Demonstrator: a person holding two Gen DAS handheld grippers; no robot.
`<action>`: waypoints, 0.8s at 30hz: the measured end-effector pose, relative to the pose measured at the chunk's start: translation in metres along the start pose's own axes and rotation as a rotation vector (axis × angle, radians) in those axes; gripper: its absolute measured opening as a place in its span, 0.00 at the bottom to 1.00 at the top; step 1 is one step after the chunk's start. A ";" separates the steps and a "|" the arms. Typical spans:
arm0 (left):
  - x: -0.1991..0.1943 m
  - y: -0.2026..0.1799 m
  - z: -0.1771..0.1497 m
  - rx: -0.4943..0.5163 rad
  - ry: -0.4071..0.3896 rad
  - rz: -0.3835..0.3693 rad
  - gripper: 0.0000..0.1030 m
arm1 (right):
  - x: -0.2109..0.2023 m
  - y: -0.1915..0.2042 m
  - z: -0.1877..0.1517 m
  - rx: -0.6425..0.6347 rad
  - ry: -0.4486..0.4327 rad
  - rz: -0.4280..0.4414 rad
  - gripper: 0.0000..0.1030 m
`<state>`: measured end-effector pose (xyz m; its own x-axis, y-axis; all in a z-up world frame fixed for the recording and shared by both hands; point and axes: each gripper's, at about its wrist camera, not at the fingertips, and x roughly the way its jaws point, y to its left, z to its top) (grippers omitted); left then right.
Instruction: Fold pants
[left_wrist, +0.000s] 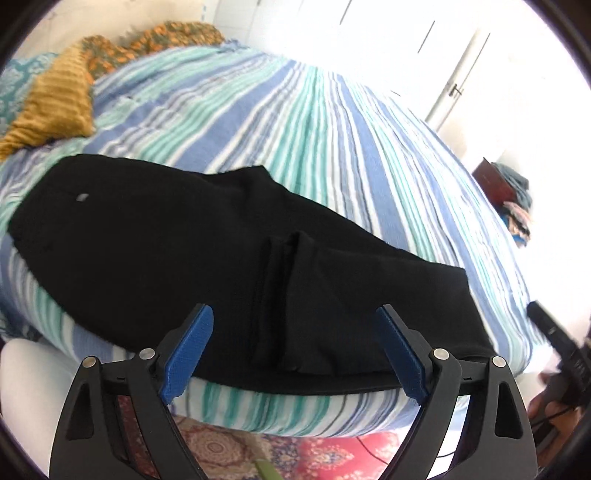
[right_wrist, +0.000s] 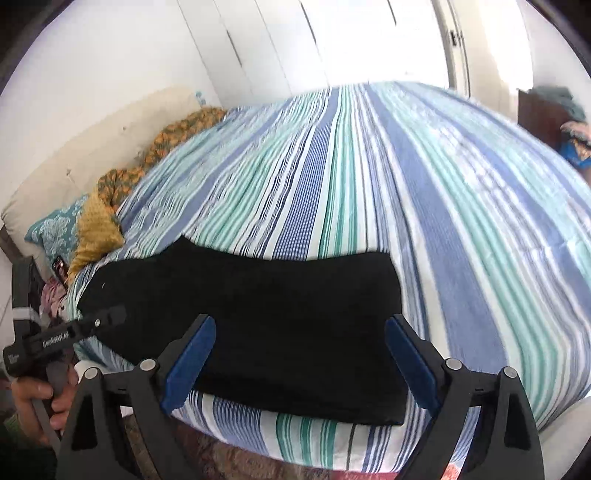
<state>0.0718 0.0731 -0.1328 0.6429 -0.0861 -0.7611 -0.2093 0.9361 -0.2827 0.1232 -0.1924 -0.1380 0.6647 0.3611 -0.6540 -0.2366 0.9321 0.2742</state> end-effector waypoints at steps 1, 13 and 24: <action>-0.002 0.003 -0.003 -0.003 -0.007 0.018 0.88 | -0.008 0.002 0.000 -0.008 -0.049 -0.025 1.00; -0.010 0.040 -0.022 -0.085 -0.030 0.154 0.88 | -0.010 0.010 -0.021 -0.082 -0.042 -0.173 1.00; -0.029 0.033 -0.029 -0.046 -0.056 0.206 0.88 | -0.013 0.020 -0.026 -0.135 -0.081 -0.201 1.00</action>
<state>0.0248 0.0968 -0.1370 0.6227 0.1252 -0.7724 -0.3729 0.9153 -0.1522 0.0917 -0.1781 -0.1423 0.7615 0.1698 -0.6256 -0.1827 0.9822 0.0441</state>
